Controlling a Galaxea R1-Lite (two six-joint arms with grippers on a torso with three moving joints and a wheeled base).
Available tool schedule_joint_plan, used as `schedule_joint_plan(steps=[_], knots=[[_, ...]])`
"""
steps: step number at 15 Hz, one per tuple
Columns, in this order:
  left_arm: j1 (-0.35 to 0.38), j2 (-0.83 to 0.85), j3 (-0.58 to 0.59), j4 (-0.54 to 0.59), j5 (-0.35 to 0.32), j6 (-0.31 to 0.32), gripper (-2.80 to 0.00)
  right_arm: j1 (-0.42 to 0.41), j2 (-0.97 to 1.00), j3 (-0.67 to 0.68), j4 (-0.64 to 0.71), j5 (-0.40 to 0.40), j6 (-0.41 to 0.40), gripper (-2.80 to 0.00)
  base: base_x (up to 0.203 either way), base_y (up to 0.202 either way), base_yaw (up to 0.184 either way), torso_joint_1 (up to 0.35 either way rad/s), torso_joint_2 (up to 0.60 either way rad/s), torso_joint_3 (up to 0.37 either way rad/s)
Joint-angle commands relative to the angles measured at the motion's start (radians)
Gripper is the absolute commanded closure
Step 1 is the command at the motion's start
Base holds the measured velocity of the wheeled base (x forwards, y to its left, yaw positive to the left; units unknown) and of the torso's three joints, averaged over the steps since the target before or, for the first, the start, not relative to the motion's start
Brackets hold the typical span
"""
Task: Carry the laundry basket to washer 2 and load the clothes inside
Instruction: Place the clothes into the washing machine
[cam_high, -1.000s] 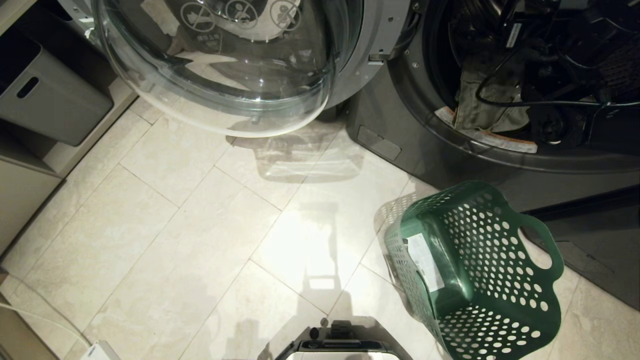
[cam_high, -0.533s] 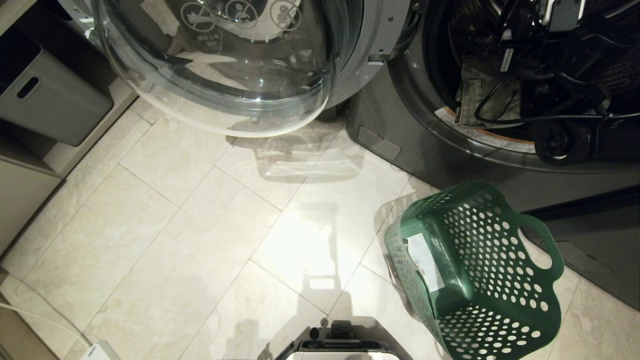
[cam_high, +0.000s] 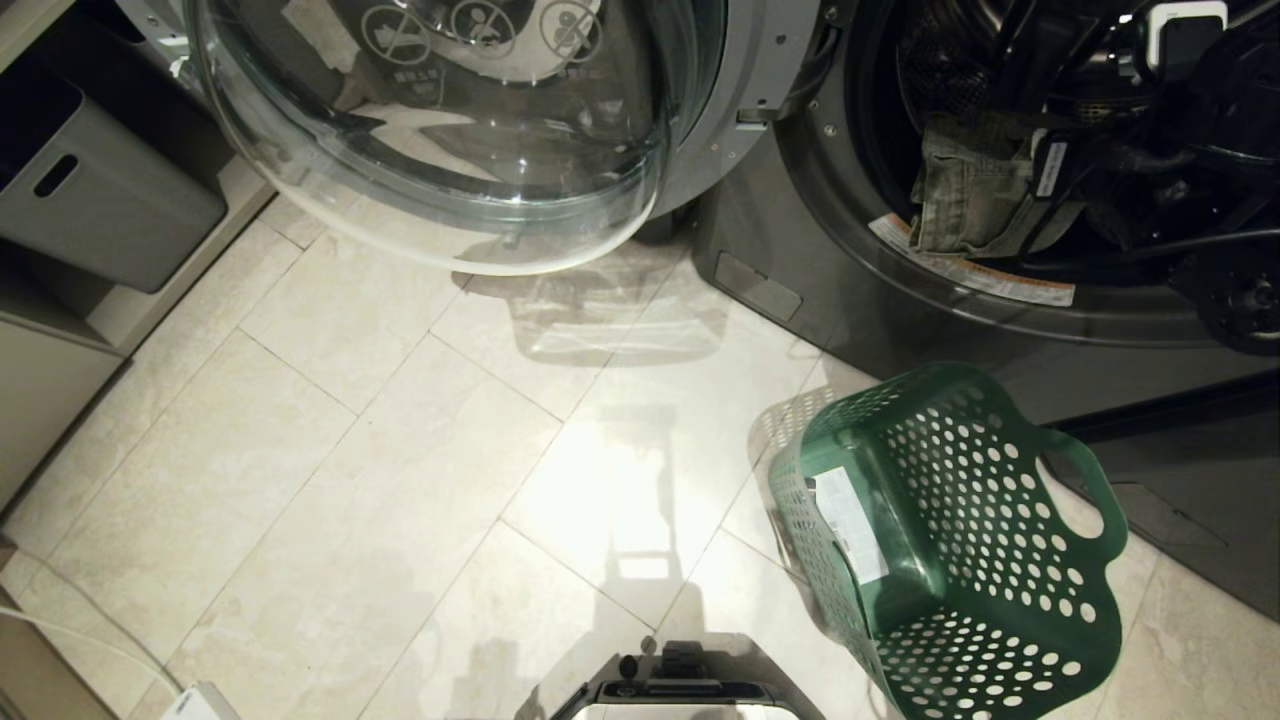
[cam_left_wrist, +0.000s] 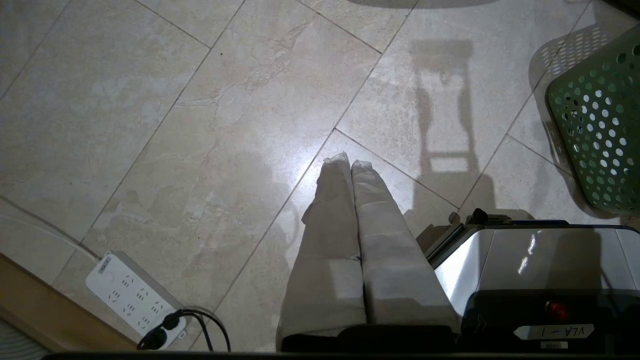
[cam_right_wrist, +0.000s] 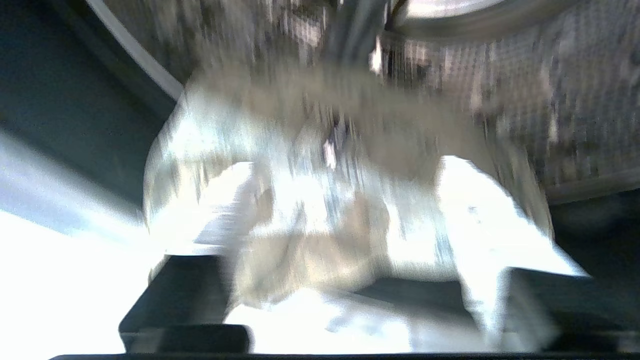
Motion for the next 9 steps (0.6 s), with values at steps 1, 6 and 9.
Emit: schedule_joint_plan(steps=[1, 6, 9], knots=[[0.0, 0.001, 0.0, 0.0, 0.0, 0.0, 0.0, 0.0, -0.055, 0.088, 0.011, -0.004, 0.004, 0.0, 0.0, 0.0, 0.0, 0.0, 0.0, 0.0], [0.0, 0.001, 0.0, 0.001, 0.0, 0.0, 0.0, -0.001, 0.032, 0.09, 0.009, -0.005, 0.002, 0.0, 0.0, 0.0, 0.0, 0.0, 0.0, 0.0], [0.0, 0.001, 0.0, 0.001, 0.0, 0.0, 0.0, 0.0, 0.086, 0.09, 0.016, -0.004, -0.004, 0.0, 0.0, 0.0, 0.0, 0.0, 0.0, 0.0]])
